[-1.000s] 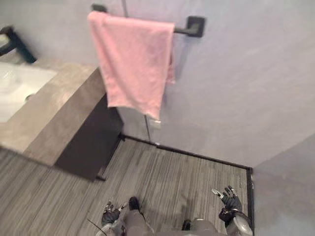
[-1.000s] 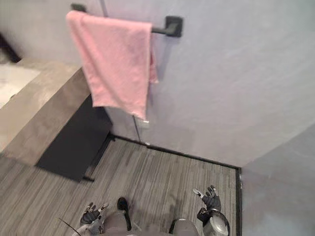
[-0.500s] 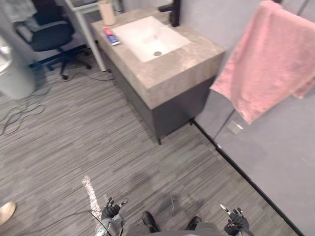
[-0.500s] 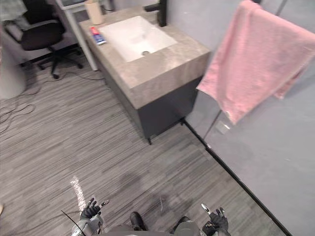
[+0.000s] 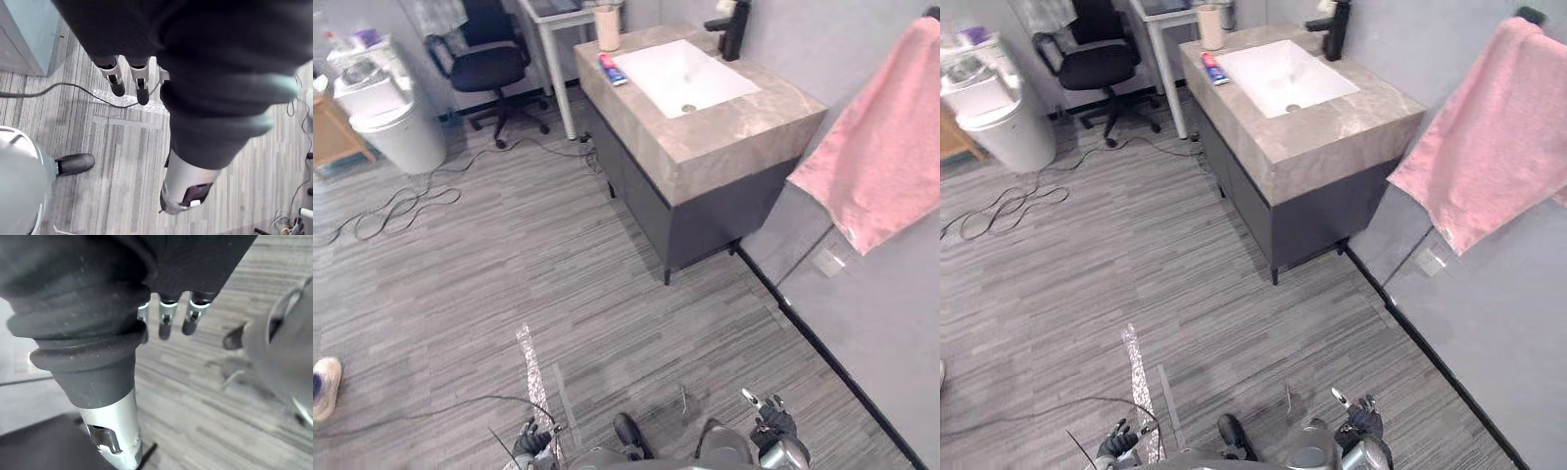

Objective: Organize washtable

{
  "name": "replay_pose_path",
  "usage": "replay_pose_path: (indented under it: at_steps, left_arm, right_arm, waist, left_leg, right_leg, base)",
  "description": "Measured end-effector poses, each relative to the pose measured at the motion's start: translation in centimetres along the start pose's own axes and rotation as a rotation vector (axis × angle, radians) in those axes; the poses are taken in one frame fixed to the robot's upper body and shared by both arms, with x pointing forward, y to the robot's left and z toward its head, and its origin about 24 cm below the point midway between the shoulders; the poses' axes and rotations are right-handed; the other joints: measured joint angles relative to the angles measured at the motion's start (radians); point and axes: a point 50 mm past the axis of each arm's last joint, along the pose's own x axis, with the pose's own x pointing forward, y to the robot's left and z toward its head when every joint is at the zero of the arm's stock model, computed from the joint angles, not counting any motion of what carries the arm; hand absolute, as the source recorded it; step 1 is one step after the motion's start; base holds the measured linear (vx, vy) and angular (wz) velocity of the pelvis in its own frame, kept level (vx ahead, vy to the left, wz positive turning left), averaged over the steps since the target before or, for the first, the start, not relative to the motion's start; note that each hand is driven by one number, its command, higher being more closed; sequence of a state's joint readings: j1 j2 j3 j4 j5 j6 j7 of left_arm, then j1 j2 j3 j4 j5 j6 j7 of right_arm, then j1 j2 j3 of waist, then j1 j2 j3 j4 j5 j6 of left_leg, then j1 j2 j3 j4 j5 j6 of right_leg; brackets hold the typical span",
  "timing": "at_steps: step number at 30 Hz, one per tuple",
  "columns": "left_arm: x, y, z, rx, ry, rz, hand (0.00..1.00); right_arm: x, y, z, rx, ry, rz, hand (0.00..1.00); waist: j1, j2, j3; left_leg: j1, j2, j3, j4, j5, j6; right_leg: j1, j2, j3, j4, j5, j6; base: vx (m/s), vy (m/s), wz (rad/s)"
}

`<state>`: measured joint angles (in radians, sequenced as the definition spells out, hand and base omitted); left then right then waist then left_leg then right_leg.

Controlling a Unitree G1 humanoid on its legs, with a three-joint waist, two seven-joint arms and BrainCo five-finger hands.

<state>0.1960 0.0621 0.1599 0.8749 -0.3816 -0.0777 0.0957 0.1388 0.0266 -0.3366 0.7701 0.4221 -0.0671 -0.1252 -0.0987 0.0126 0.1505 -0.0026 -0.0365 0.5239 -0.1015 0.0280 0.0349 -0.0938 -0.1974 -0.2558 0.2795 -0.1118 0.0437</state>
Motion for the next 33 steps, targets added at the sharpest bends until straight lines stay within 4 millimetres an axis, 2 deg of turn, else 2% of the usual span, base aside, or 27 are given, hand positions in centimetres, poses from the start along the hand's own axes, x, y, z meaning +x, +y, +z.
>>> replay_pose_path:
  at_steps: [1,4,6,9,12,17,20,22,24,25,26,27,28,29,30,32,33]
  left_arm:
    - [-0.1,-0.2,-0.2,-0.006,0.003,-0.001,0.00]
    - [-0.3,-0.6,-0.9,-0.021,0.018,-0.003,0.00]
    - [-0.4,-0.4,-1.2,-0.039,0.021,0.013,0.00]
    - [-0.8,0.1,-2.0,-0.076,0.037,0.048,0.00]
    - [-0.8,0.2,-2.2,-0.096,0.045,0.058,0.00]
    - [-0.7,0.1,-2.2,-0.109,0.050,0.066,0.00]
    - [-0.6,0.5,-2.2,-0.136,0.049,0.089,0.00]
    - [-0.7,0.8,-2.1,-0.169,0.047,0.124,0.00]
    - [-0.7,1.0,-2.2,-0.183,0.049,0.137,0.00]
    - [-0.7,1.2,-2.2,-0.195,0.048,0.149,0.00]
    - [-0.7,1.2,-2.2,-0.203,0.050,0.162,0.00]
    - [-0.8,1.3,-2.4,-0.202,0.053,0.169,0.00]
    - [-0.7,1.5,-2.2,-0.197,0.049,0.173,0.00]
    - [-0.7,1.5,-2.2,-0.197,0.048,0.173,0.00]
    - [-0.6,1.3,-1.9,-0.200,0.042,0.172,0.00]
    - [-0.6,1.4,-1.9,-0.199,0.043,0.186,0.00]
    - [-0.4,1.0,-1.5,-0.202,0.036,0.175,0.00]
  right_arm:
    - [-0.1,-0.2,-0.1,-0.004,0.003,-0.005,0.00]
    - [-0.2,-0.4,-0.3,-0.007,0.008,0.005,0.00]
    - [-0.2,-0.7,-0.7,-0.015,0.021,-0.002,0.00]
    - [-0.5,-1.4,-1.5,-0.061,0.043,-0.017,0.00]
    - [-1.0,-2.2,-2.6,-0.081,0.076,-0.041,0.00]
    - [-1.6,-3.0,-4.0,-0.079,0.119,-0.070,0.00]
    - [-1.6,-2.9,-4.2,-0.081,0.130,-0.074,0.00]
    - [-1.6,-2.9,-4.2,-0.078,0.130,-0.085,0.00]
    - [-1.6,-2.8,-4.3,-0.063,0.132,-0.098,0.00]
    - [-1.7,-2.9,-4.4,-0.053,0.135,-0.105,0.00]
    - [-1.6,-3.1,-4.2,-0.037,0.129,-0.114,0.00]
    - [-1.6,-3.1,-4.1,-0.029,0.125,-0.116,0.00]
    - [-1.6,-3.2,-4.1,-0.012,0.122,-0.122,0.00]
    - [-1.6,-3.4,-4.1,-0.007,0.122,-0.126,0.00]
    - [-1.7,-3.5,-4.3,-0.006,0.128,-0.131,0.00]
    - [-1.9,-3.7,-4.6,0.008,0.132,-0.137,0.00]
    - [-2.0,-4.0,-4.8,0.024,0.136,-0.151,0.00]
  waist:
    - [0.004,-0.007,0.002]
    - [0.002,-0.011,0.003]
    - [0.005,-0.014,0.001]
    - [0.005,-0.019,-0.006]
    - [0.008,-0.012,-0.017]
    - [0.033,-0.020,-0.021]
    - [0.040,-0.030,-0.026]
    - [0.062,-0.033,-0.027]
    - [0.063,-0.038,-0.030]
    - [0.065,-0.047,-0.030]
    - [0.065,-0.041,-0.024]
    - [0.067,-0.044,-0.018]
    - [0.064,-0.037,-0.016]
    - [0.062,-0.032,-0.008]
    - [0.062,-0.042,-0.004]
    - [0.057,-0.040,-0.005]
    - [0.044,-0.035,-0.007]
  left_leg:
    - [0.000,-0.001,-0.007,0.000,0.002,-0.003]
    - [-0.007,0.000,-0.061,0.000,0.013,-0.018]
    - [0.002,0.004,-0.060,0.000,0.016,-0.022]
    - [0.022,0.005,-0.059,-0.001,0.014,-0.019]
    - [0.024,0.003,-0.059,-0.001,0.014,-0.019]
    - [0.031,-0.015,-0.069,-0.001,0.007,-0.009]
    - [0.034,-0.034,-0.091,-0.001,-0.005,0.009]
    - [0.034,-0.051,-0.091,0.000,-0.024,0.036]
    - [0.037,-0.066,-0.091,0.000,-0.041,0.059]
    - [0.048,-0.080,-0.087,0.000,-0.060,0.080]
    - [0.060,-0.078,-0.085,0.002,-0.068,0.085]
    - [0.065,-0.071,-0.086,0.019,-0.078,0.094]
    - [0.076,-0.055,-0.103,0.071,-0.120,0.100]
    - [0.089,-0.047,-0.112,0.097,-0.141,0.101]
    - [0.103,-0.027,-0.119,0.142,-0.182,0.096]
    - [0.122,-0.005,-0.139,0.154,-0.208,0.079]
    - [0.136,0.012,-0.119,0.137,-0.271,0.002]
  right_leg:
    - [0.000,0.023,0.056,-0.004,-0.014,0.013]
    - [0.018,0.095,0.202,-0.044,-0.025,0.015]
    - [0.033,0.098,0.200,-0.052,-0.025,0.015]
    - [0.061,0.100,0.199,-0.069,-0.025,0.015]
    - [0.075,0.100,0.199,-0.092,-0.025,0.015]
    - [0.094,0.091,0.191,-0.108,-0.026,0.017]
    - [0.108,0.073,0.170,-0.108,-0.036,0.032]
    - [0.109,0.053,0.157,-0.106,-0.044,0.045]
    - [0.111,0.030,0.138,-0.089,-0.061,0.055]
    - [0.113,0.004,0.121,-0.046,-0.079,0.059]
    - [0.074,-0.001,0.118,0.083,-0.077,0.057]
    - [0.038,-0.004,0.119,0.180,-0.065,0.037]
    - [-0.031,-0.012,0.119,0.371,-0.015,-0.035]
    - [-0.074,-0.013,0.122,0.460,-0.002,-0.056]
    - [-0.138,-0.004,0.118,0.596,-0.009,-0.055]
    - [-0.214,0.033,0.081,0.650,-0.031,-0.040]
    - [-0.257,0.065,0.044,0.573,-0.030,-0.038]
  base:
    - [-0.01,-0.062,0.33]
    - [0.01,-0.079,0.41]
    - [0.02,-0.029,0.17]
    - [0.03,-0.007,-0.04]
    - [0.05,0.024,0.02]
    - [0.06,0.023,0.06]
    - [0.11,0.031,0.22]
    - [0.13,0.036,0.09]
    - [0.14,0.048,0.22]
    - [0.21,0.050,0.20]
    - [0.19,0.056,0.18]
    - [0.19,0.055,0.21]
    - [0.14,0.051,0.26]
    - [0.26,0.045,0.32]
    - [0.26,0.046,0.20]
    - [0.24,0.094,0.17]
    - [0.31,0.128,0.35]
